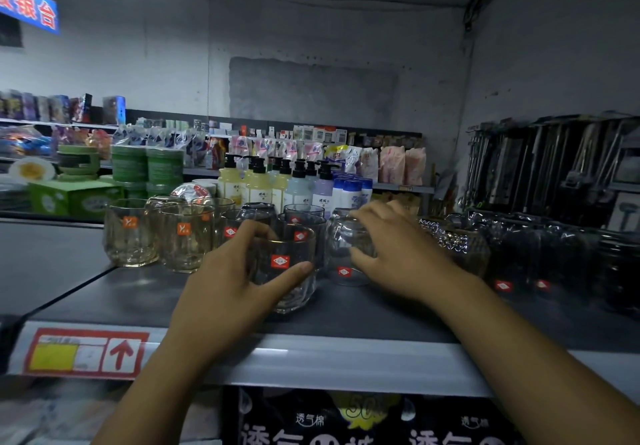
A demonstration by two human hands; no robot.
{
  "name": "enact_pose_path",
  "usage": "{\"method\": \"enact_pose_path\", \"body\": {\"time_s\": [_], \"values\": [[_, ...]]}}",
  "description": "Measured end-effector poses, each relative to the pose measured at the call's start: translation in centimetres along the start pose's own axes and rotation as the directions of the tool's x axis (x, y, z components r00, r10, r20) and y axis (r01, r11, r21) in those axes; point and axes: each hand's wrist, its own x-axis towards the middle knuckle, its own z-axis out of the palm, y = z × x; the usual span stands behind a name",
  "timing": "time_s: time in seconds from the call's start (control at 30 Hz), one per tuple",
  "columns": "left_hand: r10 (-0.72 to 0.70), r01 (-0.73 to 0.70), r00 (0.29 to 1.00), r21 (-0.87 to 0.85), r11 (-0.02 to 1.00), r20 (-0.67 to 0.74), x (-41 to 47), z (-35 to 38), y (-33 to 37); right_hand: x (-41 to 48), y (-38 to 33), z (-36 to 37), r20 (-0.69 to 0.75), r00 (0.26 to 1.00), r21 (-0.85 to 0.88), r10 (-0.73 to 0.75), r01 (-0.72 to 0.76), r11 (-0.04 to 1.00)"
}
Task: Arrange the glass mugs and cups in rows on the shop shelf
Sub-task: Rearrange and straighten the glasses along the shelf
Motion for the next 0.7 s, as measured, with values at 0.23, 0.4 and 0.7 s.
{"method": "enact_pose_path", "body": {"time_s": [0.23, 0.4, 0.7], "values": [[-0.179, 0.146, 0.983, -0.404, 0.903, -0.044, 0.8, 0.9, 2.5, -4.2, -3.1, 0.9, -0.094, 0.975, 0.646, 0.200, -0.093, 0.758], [-0.408, 0.356, 0.901, -0.790, 0.499, 0.147, 1.2, 2.0, 4.9, -5.3, -4.3, -1.3, 0.111, 0.960, 0.966, 0.259, -0.166, 0.201], [-0.155, 0.321, 0.930, -0.531, 0.784, 0.333, 1.0, 3.8, 5.9, -5.6, -3.4, -0.7, -0.070, 0.945, 0.910, 0.320, -0.071, 0.409]]}}
